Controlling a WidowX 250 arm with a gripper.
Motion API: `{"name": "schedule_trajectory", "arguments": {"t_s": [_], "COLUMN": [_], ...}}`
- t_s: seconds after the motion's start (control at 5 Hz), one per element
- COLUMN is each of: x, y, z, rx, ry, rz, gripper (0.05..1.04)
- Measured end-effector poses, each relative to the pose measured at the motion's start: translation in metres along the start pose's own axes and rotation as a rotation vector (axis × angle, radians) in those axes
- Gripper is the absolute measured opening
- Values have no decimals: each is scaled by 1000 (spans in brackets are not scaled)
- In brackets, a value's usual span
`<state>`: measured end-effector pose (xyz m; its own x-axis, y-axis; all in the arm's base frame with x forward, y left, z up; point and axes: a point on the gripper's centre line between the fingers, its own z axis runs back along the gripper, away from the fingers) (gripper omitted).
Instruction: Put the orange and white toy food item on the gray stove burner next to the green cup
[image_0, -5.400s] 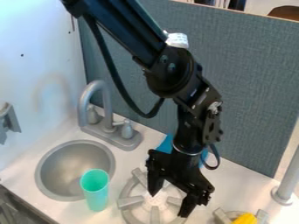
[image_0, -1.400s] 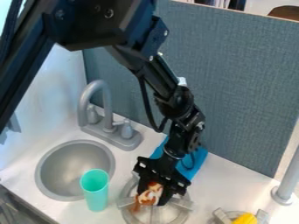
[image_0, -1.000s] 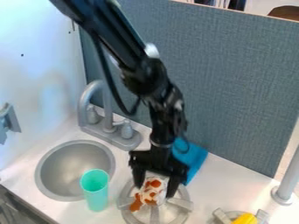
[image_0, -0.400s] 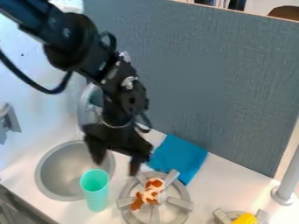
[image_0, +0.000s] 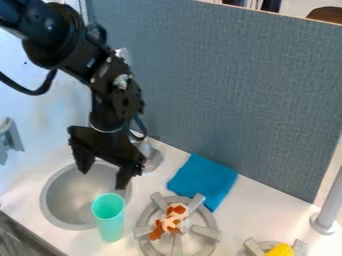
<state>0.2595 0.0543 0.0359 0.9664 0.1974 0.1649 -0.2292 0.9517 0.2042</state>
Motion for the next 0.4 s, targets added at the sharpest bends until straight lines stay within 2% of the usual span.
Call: {"name": "schedule_trajectory", "arguments": {"t_s": [0.4], "x": [-17], "y": [-15], "z": [-30], "rx": [-77], "ry": [78], "rz": [-122], "gripper": [1001]}}
